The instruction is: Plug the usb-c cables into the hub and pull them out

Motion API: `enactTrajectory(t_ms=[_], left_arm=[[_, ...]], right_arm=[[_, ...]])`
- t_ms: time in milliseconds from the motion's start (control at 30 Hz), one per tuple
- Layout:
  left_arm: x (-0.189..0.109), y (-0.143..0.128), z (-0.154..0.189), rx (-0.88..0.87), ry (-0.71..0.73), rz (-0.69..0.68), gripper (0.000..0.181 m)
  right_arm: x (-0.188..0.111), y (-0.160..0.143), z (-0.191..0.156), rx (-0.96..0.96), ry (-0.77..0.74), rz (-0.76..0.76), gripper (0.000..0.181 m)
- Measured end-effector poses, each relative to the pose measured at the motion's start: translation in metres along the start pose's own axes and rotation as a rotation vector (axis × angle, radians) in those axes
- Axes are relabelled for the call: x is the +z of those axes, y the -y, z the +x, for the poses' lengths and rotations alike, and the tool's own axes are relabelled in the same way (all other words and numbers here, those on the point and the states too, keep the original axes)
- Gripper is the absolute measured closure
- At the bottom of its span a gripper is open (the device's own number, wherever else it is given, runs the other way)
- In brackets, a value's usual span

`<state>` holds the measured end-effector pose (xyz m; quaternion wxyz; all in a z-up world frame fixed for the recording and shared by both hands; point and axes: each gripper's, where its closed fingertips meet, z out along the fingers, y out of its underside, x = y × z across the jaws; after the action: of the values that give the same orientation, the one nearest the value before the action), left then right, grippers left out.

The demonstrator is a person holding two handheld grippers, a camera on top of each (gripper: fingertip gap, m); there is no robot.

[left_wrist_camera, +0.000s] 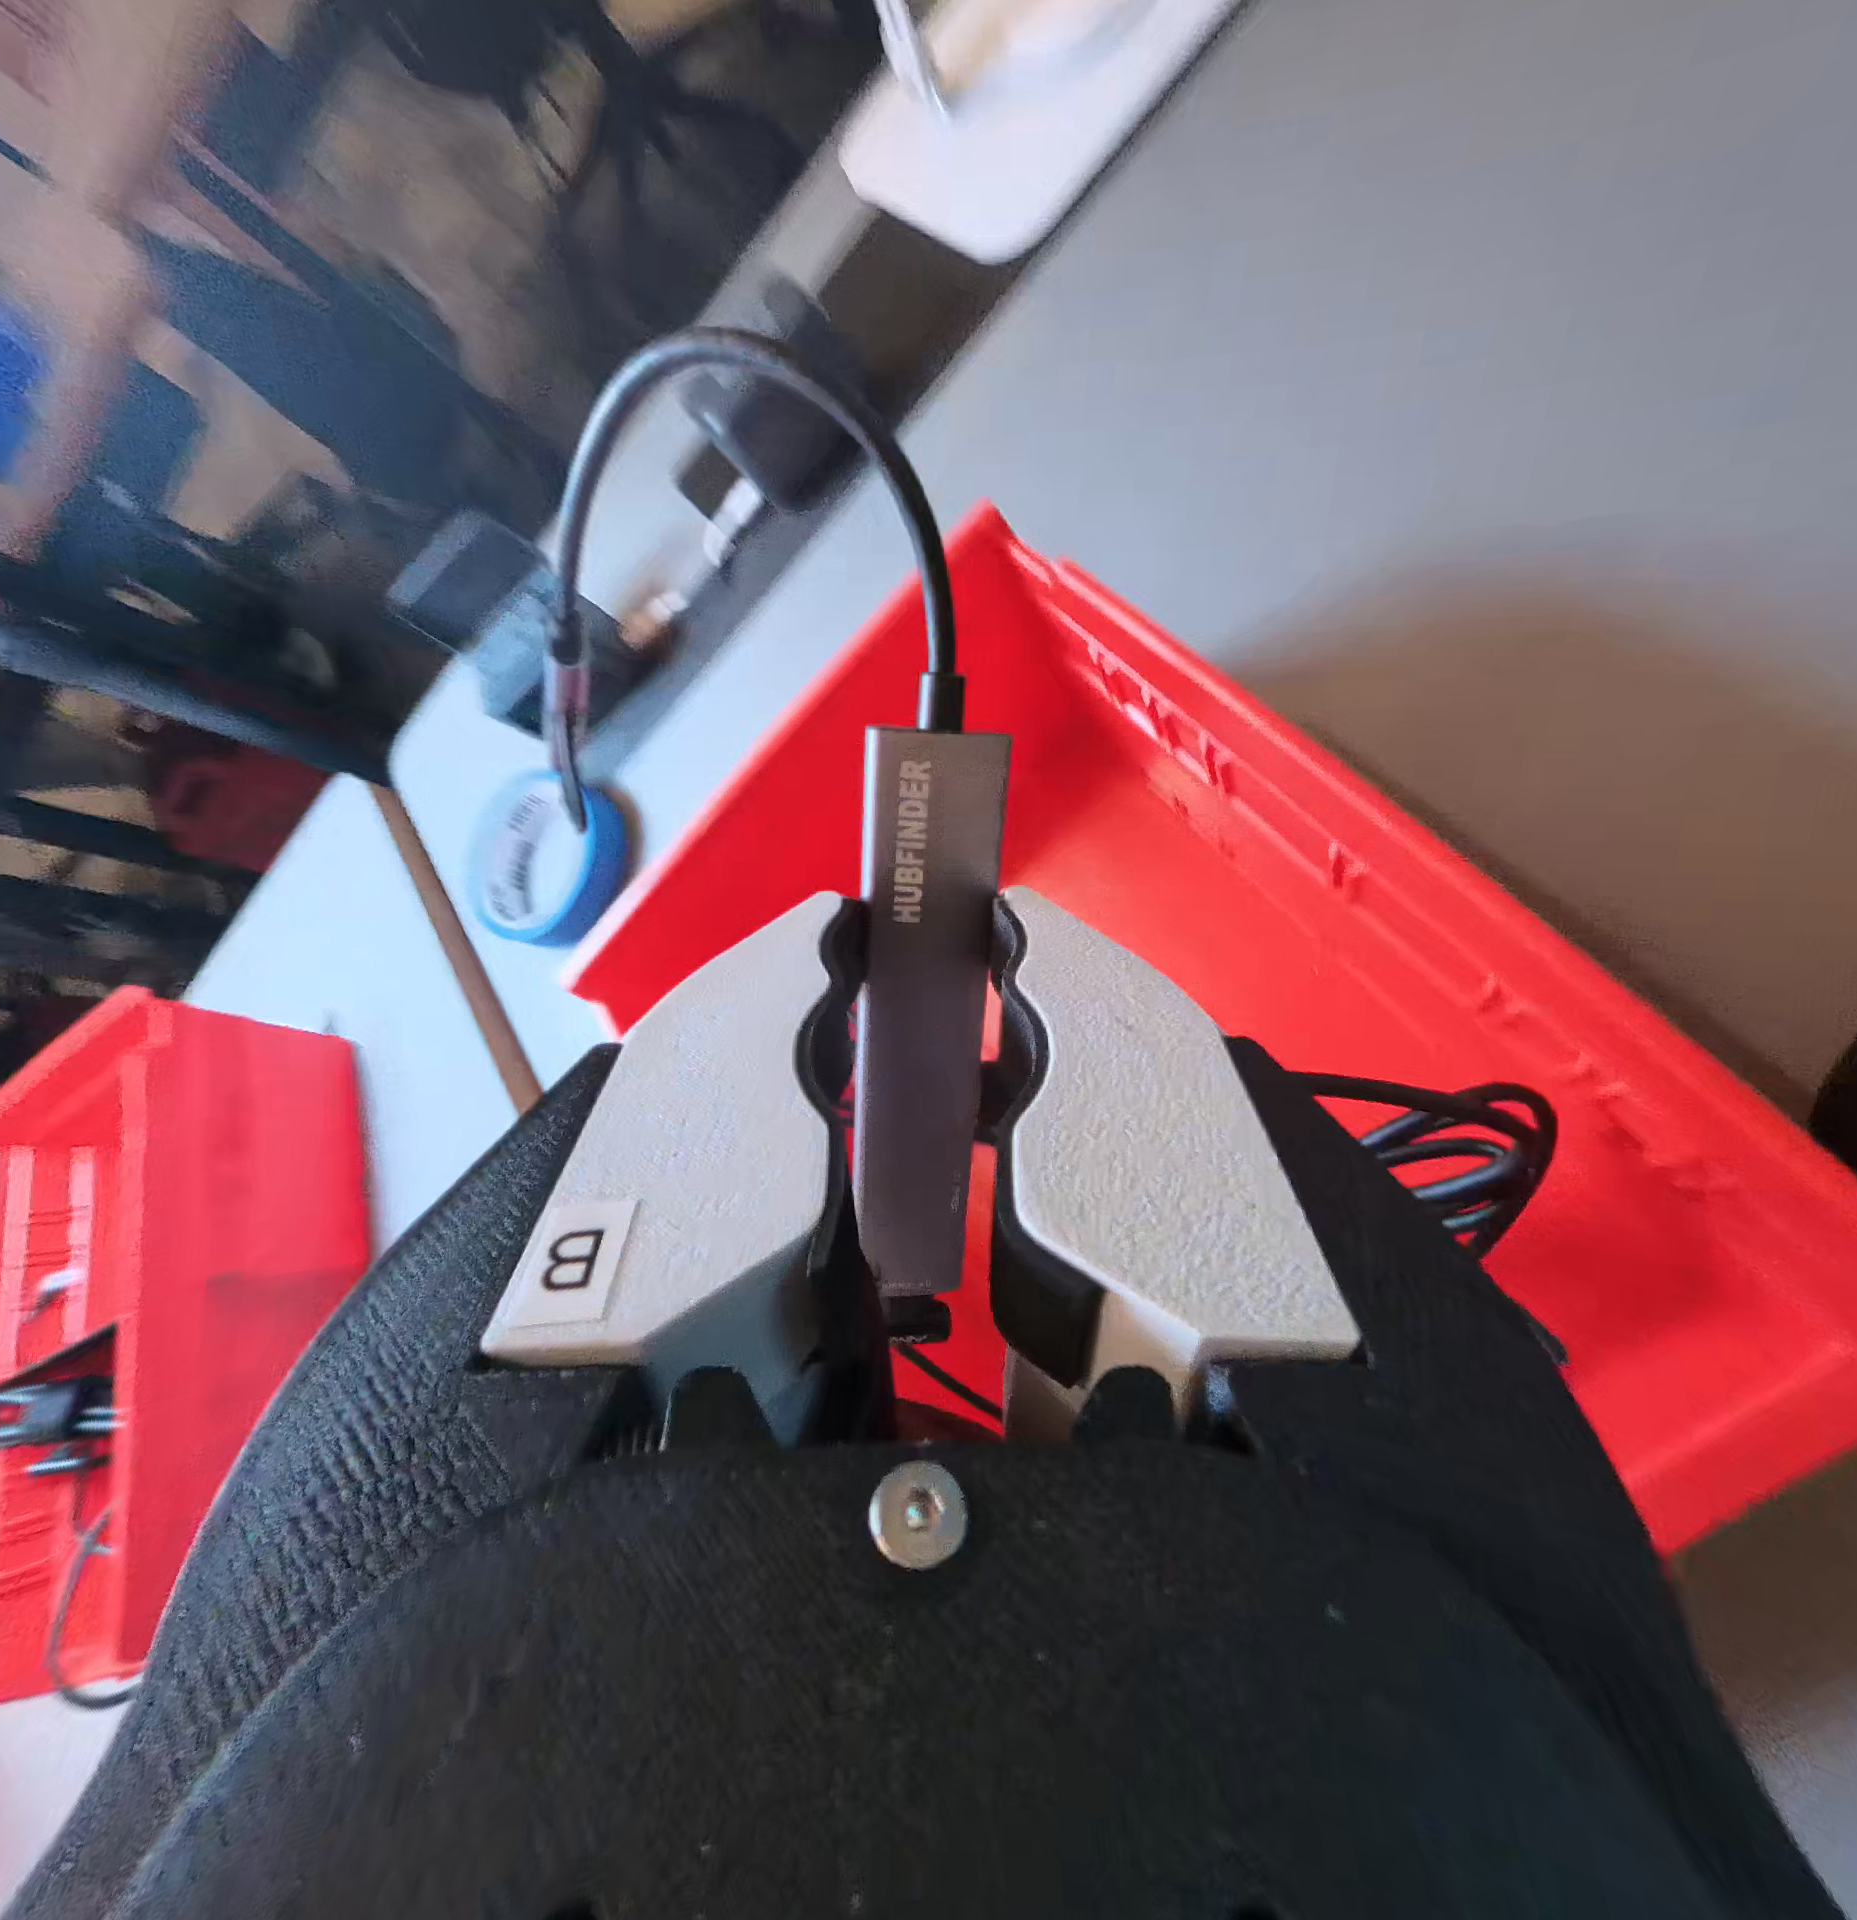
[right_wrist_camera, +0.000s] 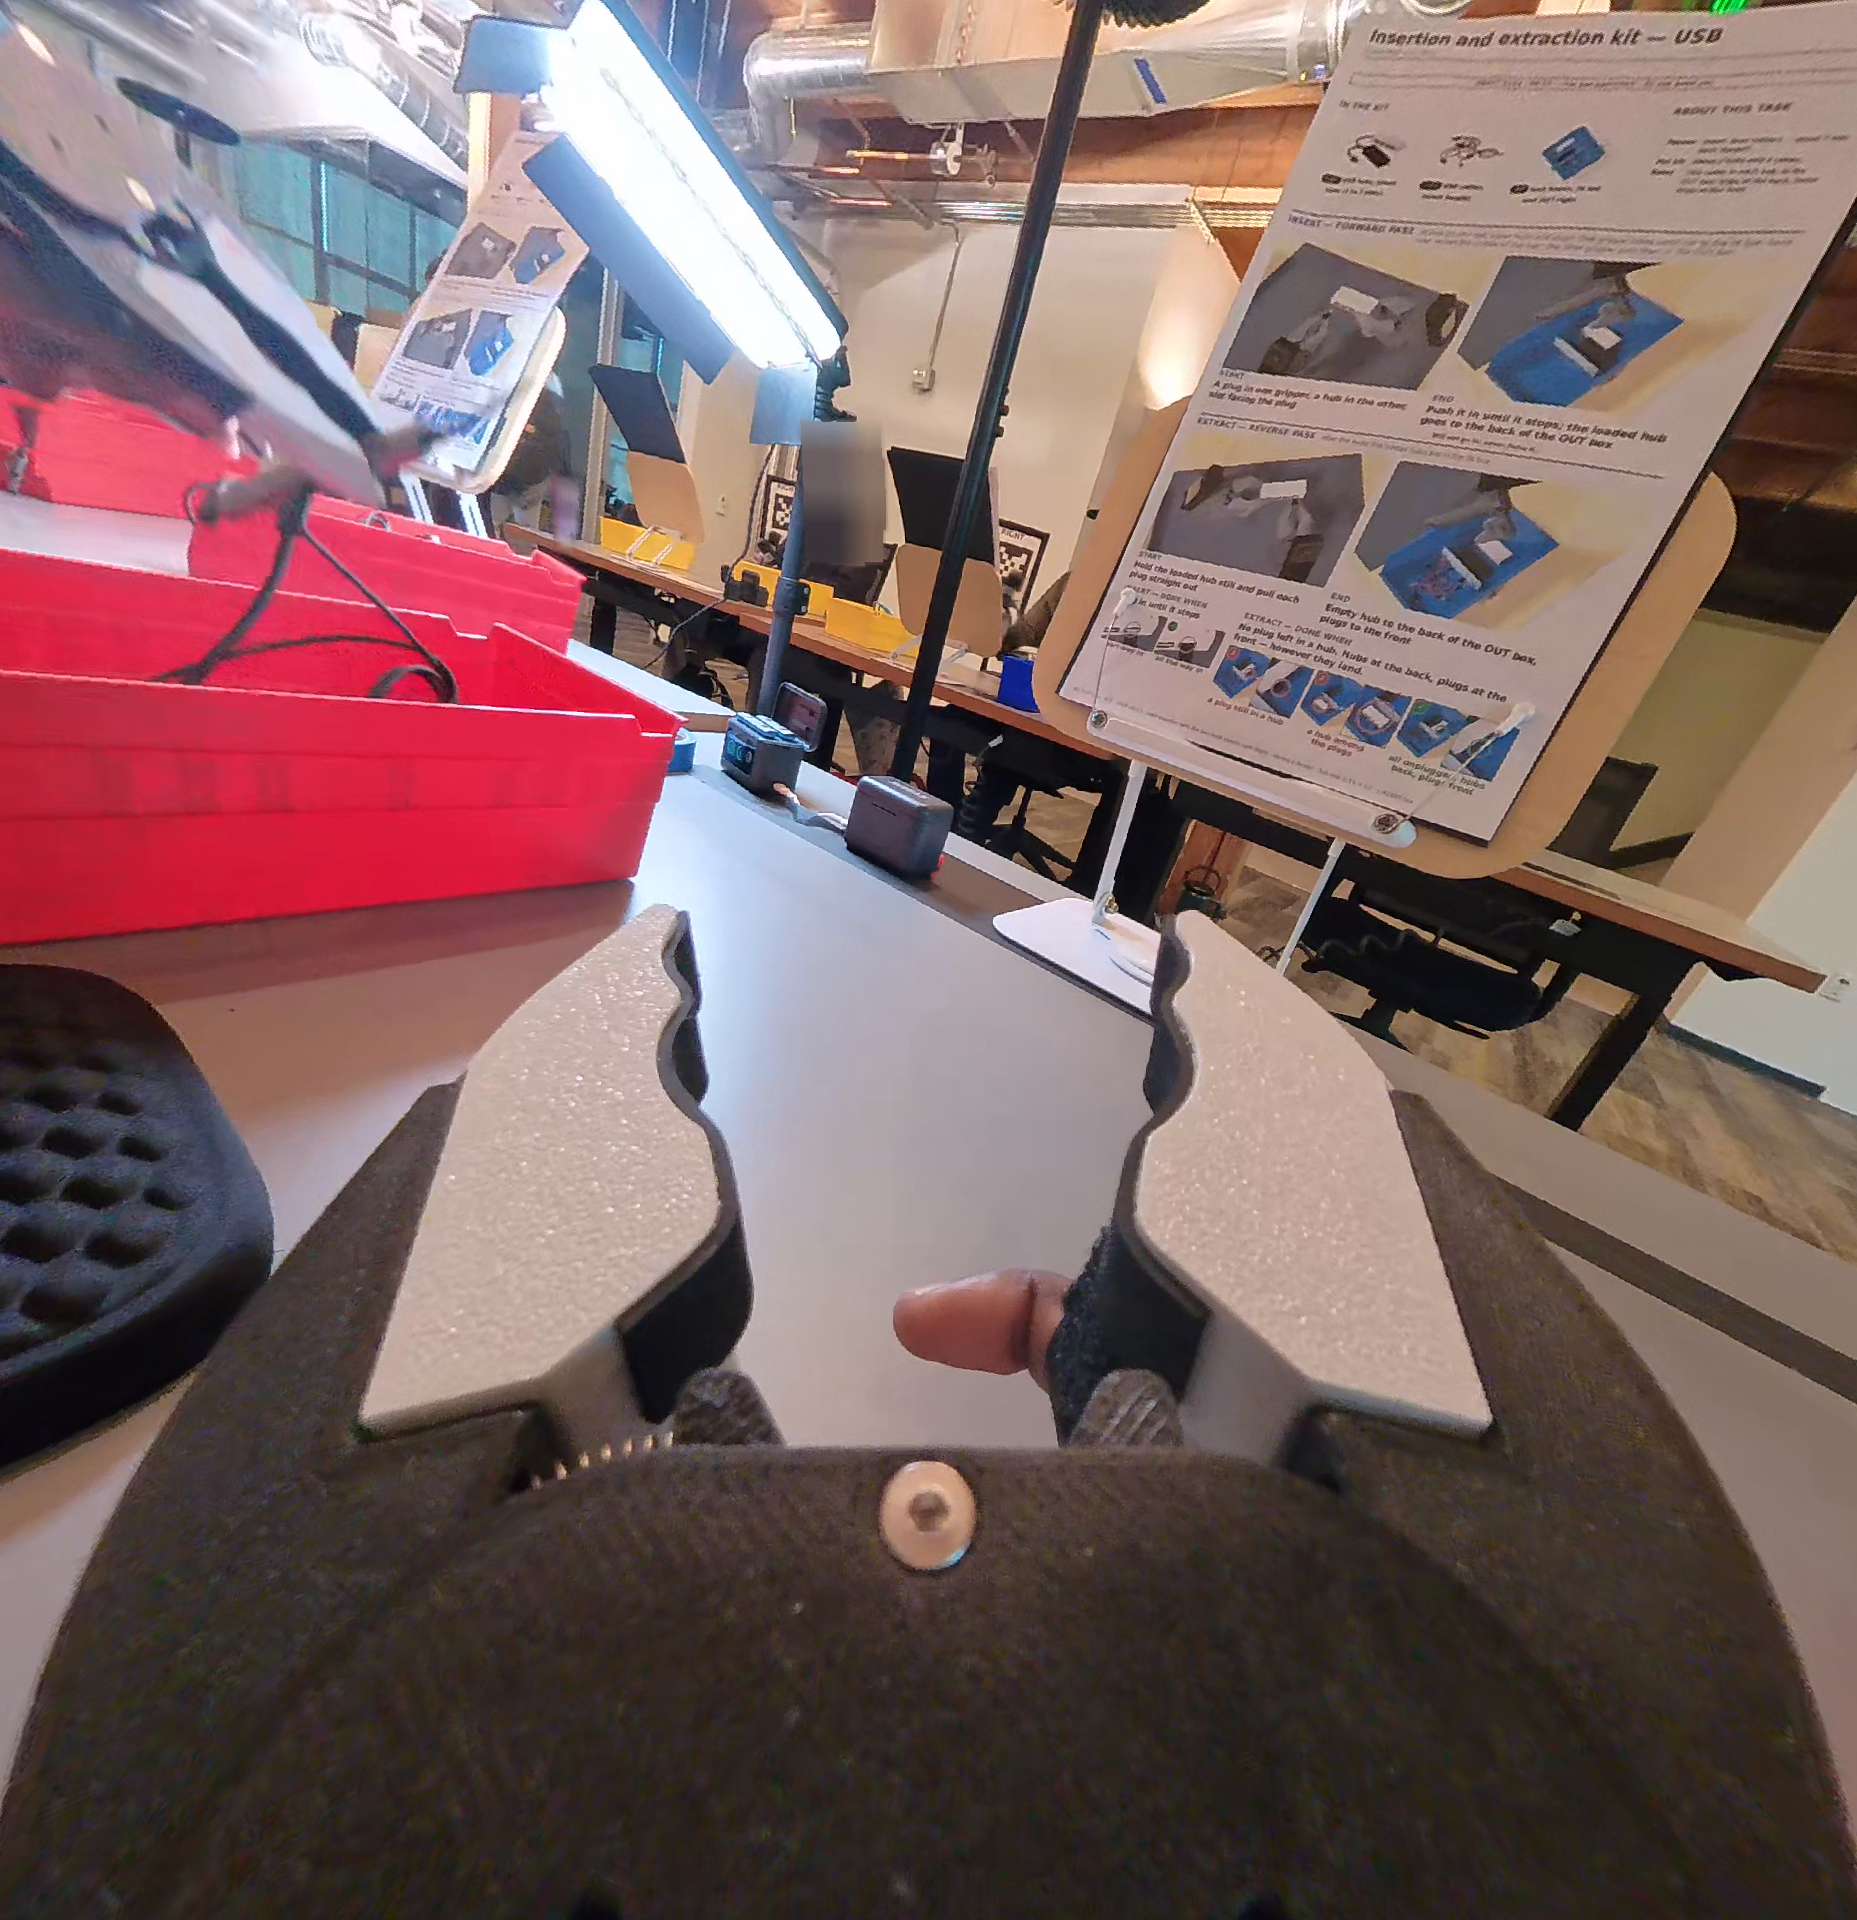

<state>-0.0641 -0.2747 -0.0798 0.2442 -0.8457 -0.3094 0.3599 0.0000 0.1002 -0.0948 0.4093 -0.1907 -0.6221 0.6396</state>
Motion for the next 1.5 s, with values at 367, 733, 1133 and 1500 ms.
enactTrajectory(t_ms=[367,733,1133,1500], left_arm=[[-0.117,0.131,-0.053,-0.022,0.321,0.455,0.158],[-0.153,0.284,-0.012,0.153,0.325,0.605,0.158],[-0.078,0.289,0.19,0.122,-0.16,0.648,0.158],[0.001,0.221,0.256,-0.04,-0.123,0.594,0.158]], right_arm=[[0.0,-0.002,-0.012,0.045,0.091,-0.009,0.101],[-0.006,0.007,-0.005,0.114,0.083,0.041,0.114],[-0.039,0.05,0.023,0.311,0.088,0.34,0.133],[-0.021,0.033,-0.026,0.447,0.402,0.146,0.143]])
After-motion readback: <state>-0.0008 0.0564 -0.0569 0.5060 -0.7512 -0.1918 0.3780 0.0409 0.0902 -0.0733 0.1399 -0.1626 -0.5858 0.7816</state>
